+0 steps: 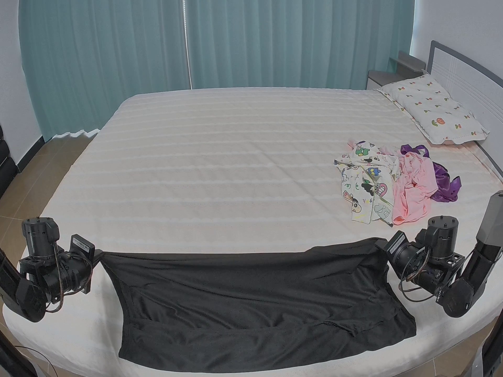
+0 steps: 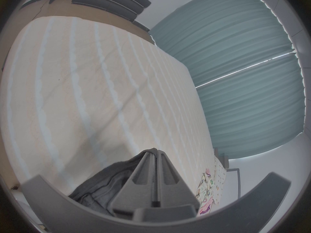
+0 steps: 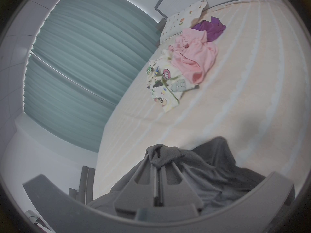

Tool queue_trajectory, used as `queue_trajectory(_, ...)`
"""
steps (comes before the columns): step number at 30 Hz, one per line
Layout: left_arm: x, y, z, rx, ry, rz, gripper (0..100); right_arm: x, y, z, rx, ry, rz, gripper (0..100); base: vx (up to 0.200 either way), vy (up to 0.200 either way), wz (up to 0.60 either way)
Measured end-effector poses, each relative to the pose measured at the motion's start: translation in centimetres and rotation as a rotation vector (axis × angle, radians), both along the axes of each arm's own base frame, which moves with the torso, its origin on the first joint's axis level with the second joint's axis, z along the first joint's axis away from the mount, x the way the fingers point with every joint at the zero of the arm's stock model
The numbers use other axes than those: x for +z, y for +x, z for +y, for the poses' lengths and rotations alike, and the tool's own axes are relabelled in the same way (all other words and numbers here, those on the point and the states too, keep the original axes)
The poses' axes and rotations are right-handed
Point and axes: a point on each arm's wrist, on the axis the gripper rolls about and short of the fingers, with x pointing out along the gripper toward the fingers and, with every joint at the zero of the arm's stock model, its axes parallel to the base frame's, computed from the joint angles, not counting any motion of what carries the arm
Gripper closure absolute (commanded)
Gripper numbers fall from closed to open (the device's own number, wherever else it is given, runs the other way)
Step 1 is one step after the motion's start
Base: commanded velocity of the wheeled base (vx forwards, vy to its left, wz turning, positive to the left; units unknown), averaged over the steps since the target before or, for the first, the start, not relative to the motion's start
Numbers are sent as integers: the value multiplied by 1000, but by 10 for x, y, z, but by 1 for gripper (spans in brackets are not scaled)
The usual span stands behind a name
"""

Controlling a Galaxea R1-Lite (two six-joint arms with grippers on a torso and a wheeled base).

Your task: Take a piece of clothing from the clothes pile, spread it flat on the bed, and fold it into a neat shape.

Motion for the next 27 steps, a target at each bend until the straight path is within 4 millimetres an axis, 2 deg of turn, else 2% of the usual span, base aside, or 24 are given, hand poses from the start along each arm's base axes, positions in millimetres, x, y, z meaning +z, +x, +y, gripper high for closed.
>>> queue_trajectory(15,-32,-43,-8,-177,15,189,100,-28,-43,-10,57,-64,195,100,0,0,0)
queue_trajectory(27,-49,-53,-12,-236,50,290,100,-41,-52,-11,69,-76,215,100,0,0,0)
